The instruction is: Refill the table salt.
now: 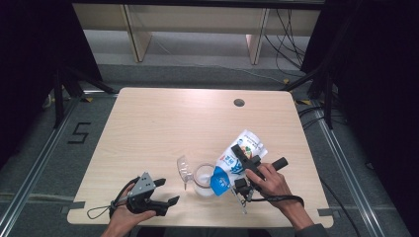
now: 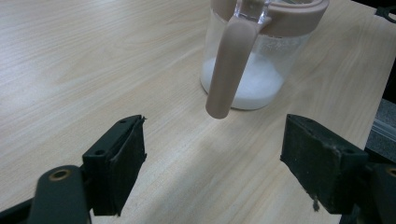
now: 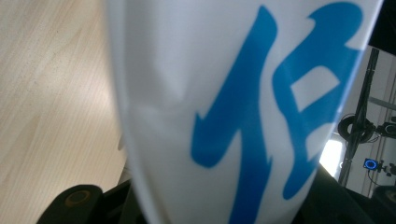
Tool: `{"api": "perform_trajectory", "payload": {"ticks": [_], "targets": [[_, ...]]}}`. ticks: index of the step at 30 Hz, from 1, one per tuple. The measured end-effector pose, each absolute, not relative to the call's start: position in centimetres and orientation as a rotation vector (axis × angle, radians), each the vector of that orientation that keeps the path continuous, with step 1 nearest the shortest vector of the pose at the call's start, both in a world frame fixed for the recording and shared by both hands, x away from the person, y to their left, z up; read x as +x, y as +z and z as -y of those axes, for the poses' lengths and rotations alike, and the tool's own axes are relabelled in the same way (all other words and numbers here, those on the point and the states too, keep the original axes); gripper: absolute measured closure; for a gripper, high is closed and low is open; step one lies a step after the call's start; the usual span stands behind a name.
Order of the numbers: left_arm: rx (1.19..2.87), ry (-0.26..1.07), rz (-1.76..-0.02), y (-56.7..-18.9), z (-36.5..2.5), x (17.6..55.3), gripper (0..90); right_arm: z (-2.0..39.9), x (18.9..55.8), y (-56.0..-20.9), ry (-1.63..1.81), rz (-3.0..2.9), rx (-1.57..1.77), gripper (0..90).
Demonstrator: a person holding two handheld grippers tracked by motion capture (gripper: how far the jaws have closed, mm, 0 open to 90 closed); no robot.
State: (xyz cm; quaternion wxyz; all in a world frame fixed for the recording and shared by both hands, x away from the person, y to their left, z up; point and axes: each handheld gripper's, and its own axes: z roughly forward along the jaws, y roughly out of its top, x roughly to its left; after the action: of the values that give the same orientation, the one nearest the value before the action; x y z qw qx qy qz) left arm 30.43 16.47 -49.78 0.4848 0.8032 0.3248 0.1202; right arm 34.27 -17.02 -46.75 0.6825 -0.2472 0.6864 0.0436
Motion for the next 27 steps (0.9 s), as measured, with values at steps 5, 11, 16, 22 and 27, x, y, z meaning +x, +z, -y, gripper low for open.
{"api": "perform_trajectory", "payload": {"ticks": [5,11,16,22,27], "targets": [[1.955,0.293,-0.791,-49.78,-16.47,30.43,21.1,16.85,34.33,-46.46,0.090,-1.519,-0.594,67.3],[1.956,0.293,-0.791,-49.78,-16.48,30.43,21.1,16.86,34.32,-46.46,0.088,-1.518,-0.594,67.4],[1.957,0.293,-0.785,-49.78,-16.48,30.46,21.2,16.94,34.20,-46.58,0.089,-1.524,-0.571,67.5],[1.955,0.292,-0.791,-49.78,-16.47,30.43,21.1,16.96,34.16,-46.70,0.088,-1.532,-0.560,67.6],[1.954,0.292,-0.792,-49.79,-16.47,30.44,21.1,16.93,34.12,-46.65,0.088,-1.530,-0.561,67.8]]}}
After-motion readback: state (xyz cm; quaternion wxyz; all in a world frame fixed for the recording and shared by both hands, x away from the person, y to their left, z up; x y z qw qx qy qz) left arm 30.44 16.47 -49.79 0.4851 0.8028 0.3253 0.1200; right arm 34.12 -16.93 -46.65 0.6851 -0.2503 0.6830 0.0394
